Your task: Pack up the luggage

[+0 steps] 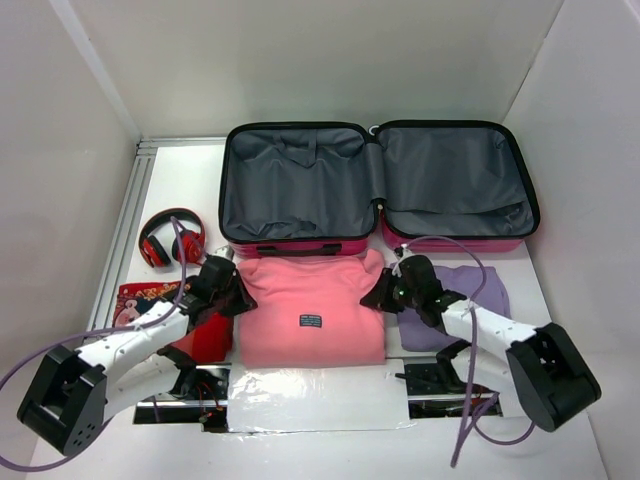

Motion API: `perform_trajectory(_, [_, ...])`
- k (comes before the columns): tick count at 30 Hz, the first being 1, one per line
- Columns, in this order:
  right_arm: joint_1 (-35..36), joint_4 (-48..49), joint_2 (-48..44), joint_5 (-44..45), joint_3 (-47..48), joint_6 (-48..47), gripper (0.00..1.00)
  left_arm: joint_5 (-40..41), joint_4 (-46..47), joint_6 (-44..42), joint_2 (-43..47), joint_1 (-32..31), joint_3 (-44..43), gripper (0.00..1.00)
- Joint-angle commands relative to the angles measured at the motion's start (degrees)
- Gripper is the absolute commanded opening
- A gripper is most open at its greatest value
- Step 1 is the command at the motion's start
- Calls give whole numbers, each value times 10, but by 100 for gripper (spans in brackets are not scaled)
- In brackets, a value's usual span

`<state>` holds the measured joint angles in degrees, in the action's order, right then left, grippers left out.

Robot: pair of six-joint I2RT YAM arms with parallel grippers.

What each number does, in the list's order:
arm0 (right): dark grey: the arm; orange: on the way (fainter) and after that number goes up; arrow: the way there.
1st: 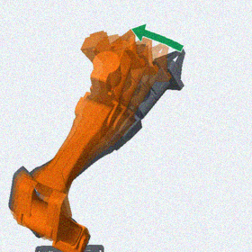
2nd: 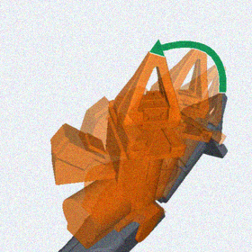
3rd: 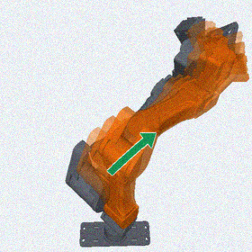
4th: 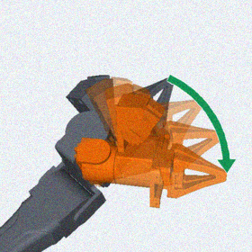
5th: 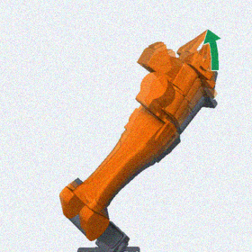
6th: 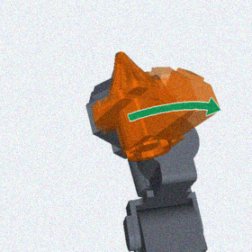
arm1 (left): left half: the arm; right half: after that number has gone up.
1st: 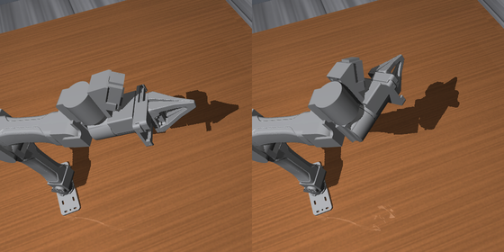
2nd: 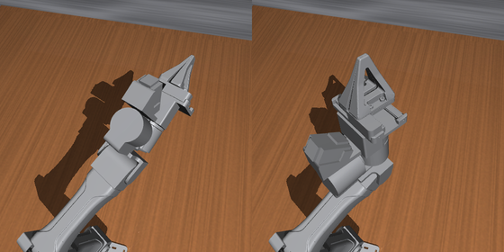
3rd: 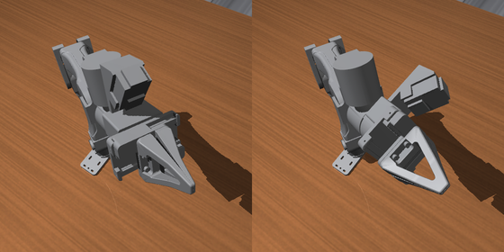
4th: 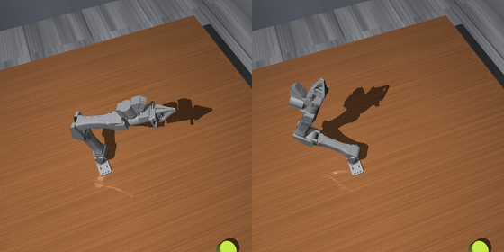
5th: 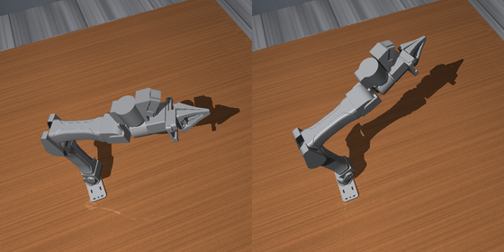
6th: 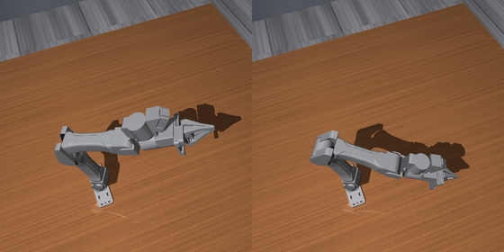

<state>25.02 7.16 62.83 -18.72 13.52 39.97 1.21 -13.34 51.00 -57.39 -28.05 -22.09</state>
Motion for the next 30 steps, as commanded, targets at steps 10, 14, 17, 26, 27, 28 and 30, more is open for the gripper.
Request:
perform_trajectory(10, [148, -209, -114, 148, 252, 14, 0, -43, -118, -117, 149, -10, -159, 0])
perform_trajectory(14, [159, -305, -57, 177, 403, -16, 0, -49, -171, -132, 105, -10, -300, 0])
perform_trajectory(17, [159, -319, -16, 192, 511, -57, 0, -32, -185, -150, 61, -10, -419, 0])
perform_trajectory(26, [38, -350, 163, 138, 838, -153, 0, -34, -196, -217, -121, 69, -736, 0])
perform_trajectory(27, [9, -342, 177, 130, 856, -153, 0, -42, -183, -223, -138, 81, -770, 0])
perform_trajectory(28, [-7, -336, 203, 111, 884, -159, 0, -54, -178, -223, -171, 107, -786, 0])
perform_trajectory(30, [-56, -300, 230, 65, 900, -164, 0, -81, -171, -223, -207, 139, -828, 0])
